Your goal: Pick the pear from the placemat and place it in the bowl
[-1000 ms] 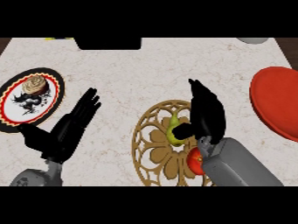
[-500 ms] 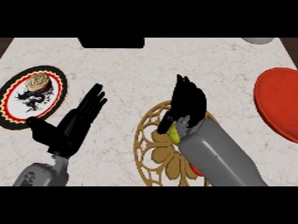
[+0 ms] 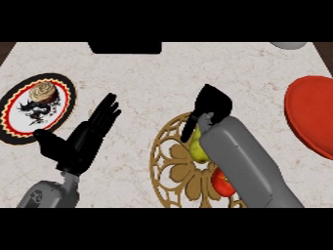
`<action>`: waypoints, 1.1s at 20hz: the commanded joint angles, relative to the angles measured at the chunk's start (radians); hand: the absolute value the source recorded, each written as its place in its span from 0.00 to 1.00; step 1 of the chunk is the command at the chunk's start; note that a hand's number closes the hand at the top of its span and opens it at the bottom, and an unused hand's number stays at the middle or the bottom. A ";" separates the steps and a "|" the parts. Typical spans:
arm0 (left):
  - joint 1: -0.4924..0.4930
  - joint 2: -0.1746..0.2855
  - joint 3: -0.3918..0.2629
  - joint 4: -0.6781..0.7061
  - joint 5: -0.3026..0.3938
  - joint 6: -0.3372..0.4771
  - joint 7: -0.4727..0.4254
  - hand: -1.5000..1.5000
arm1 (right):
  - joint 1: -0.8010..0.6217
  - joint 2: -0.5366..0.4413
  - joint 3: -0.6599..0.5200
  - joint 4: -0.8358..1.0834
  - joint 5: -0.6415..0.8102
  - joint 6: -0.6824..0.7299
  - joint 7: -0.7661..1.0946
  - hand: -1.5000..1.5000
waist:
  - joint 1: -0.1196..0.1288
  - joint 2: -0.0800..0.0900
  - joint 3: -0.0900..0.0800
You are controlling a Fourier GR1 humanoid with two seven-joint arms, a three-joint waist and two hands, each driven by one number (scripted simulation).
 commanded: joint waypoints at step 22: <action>-0.026 -0.016 0.029 0.021 0.001 -0.036 0.028 0.50 | -0.092 0.019 0.092 0.245 -0.138 0.010 0.240 0.00 | 0.012 0.003 0.001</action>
